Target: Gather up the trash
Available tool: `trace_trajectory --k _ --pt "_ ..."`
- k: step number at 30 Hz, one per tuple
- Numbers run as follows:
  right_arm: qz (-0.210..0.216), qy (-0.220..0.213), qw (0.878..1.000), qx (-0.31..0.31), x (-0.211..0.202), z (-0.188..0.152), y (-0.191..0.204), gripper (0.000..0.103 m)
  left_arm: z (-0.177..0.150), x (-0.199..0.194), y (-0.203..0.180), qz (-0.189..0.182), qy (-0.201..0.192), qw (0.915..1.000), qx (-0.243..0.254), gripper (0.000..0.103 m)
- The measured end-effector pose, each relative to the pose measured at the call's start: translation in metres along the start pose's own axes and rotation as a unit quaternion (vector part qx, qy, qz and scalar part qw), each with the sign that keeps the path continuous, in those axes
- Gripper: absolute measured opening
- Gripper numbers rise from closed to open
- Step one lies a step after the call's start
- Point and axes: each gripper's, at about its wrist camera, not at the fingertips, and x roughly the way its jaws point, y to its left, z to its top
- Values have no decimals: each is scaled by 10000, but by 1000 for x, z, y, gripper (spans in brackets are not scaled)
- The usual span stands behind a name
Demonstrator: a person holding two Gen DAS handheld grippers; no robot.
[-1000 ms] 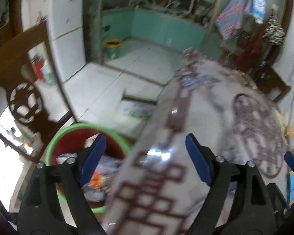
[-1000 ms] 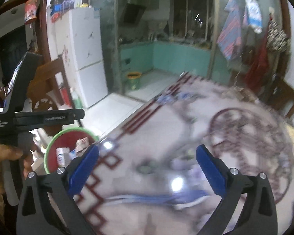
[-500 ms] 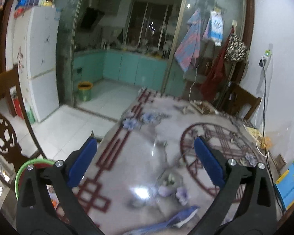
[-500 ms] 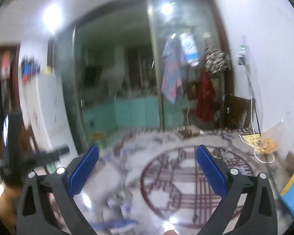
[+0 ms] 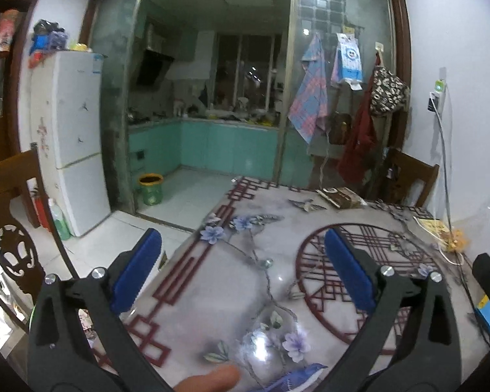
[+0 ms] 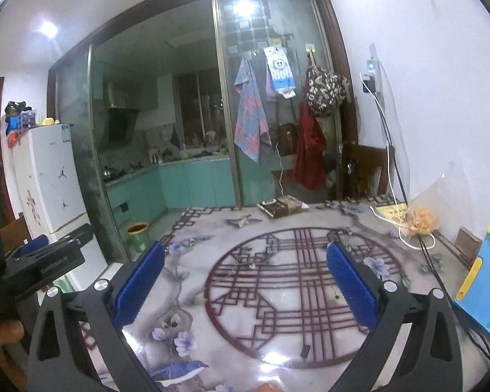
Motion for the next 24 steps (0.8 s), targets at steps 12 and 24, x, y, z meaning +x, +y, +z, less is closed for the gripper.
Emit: trace_trajectory --k 12,24 --pt "-79 170 9998 -95 4 -11 5 96 -3 6 1 -188 379 9991 -12 98" --pt "-102 196 9996 -199 7 -15 10 96 -5 8 -1 -262 518 9983 39 98"
